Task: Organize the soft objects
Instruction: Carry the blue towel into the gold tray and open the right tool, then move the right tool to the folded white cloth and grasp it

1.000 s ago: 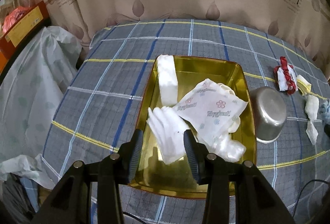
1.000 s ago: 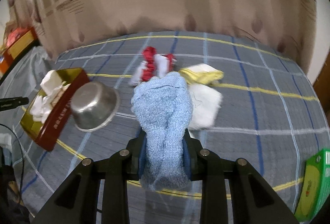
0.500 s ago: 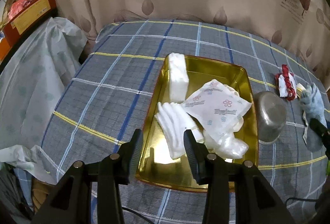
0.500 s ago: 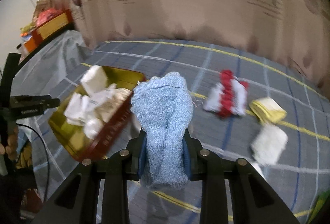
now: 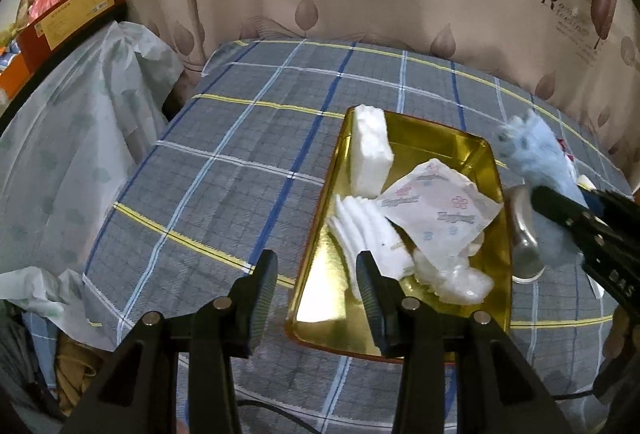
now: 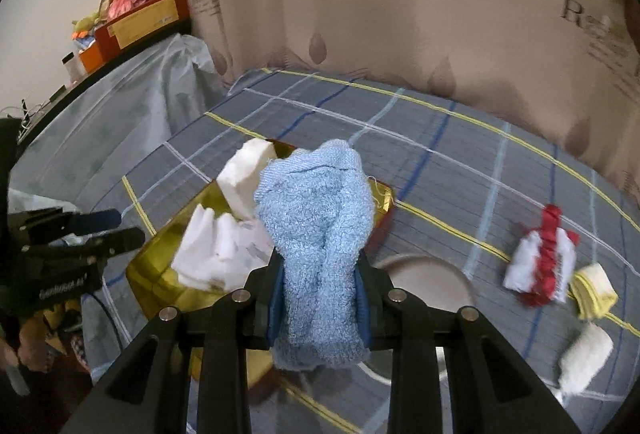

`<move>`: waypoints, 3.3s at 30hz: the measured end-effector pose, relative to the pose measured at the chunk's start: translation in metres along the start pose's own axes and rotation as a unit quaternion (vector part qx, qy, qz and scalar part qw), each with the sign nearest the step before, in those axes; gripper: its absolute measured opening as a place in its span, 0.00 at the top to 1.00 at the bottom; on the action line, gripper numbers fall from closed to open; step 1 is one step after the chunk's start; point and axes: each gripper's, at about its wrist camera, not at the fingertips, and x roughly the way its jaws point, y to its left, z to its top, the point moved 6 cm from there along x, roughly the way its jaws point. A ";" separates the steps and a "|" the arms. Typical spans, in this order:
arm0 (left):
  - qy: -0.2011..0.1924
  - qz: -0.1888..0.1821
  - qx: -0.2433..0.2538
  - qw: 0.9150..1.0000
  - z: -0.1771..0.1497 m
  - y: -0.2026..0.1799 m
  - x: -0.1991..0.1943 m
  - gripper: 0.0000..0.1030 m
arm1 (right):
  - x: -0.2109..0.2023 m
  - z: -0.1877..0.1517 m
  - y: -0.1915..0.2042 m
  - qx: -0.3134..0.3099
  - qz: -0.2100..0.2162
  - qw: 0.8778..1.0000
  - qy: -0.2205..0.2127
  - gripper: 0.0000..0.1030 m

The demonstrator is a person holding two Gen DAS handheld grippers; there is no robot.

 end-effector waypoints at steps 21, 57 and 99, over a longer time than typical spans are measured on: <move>0.005 -0.008 -0.012 1.000 0.001 0.009 0.004 0.60 | 0.059 0.017 0.007 0.001 -0.006 1.000 0.028 0.59; 0.013 -0.025 0.072 0.997 -0.015 -0.063 0.004 0.60 | -0.113 -0.141 -0.156 0.106 -0.126 0.986 0.003 0.42; 0.047 -0.096 0.244 0.964 -0.030 -0.272 0.034 0.60 | -0.072 -0.194 -0.217 0.099 -0.135 0.985 0.044 0.78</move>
